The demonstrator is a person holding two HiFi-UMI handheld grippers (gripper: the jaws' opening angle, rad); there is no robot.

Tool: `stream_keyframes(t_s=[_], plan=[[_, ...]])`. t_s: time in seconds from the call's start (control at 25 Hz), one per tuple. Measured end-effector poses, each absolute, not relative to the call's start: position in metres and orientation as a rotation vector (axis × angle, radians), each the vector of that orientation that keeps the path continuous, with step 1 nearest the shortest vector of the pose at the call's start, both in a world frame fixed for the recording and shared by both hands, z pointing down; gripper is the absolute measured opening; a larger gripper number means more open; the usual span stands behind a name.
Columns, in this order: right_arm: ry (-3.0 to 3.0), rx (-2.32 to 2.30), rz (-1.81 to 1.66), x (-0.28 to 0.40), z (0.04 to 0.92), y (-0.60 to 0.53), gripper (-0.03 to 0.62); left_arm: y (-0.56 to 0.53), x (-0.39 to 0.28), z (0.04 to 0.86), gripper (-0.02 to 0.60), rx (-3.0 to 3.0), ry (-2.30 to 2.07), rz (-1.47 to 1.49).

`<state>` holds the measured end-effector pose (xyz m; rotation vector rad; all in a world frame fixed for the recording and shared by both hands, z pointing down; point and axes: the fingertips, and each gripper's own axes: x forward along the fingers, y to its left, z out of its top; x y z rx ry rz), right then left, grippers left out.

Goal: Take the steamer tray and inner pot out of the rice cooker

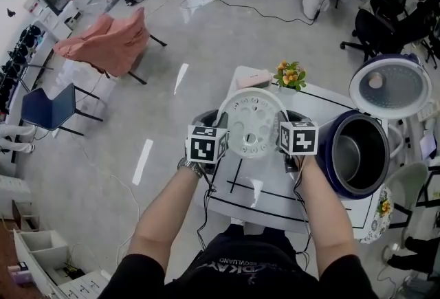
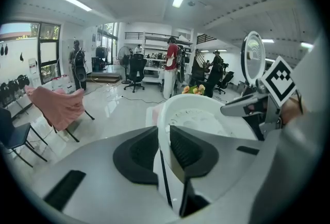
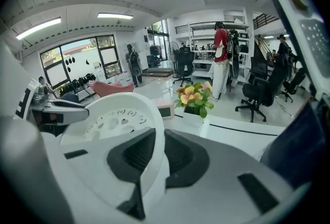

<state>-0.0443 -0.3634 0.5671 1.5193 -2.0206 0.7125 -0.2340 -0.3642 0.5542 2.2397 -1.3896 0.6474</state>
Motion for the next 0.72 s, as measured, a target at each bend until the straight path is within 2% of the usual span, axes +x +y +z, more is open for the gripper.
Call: stream_keyframes(t_s=[0.72], plan=[[-1.921,1.454,0.846,-0.050,0.655,-0.381,0.052,-0.383,-0.240,0.636,0.071,2.132,-1.340,0.716]])
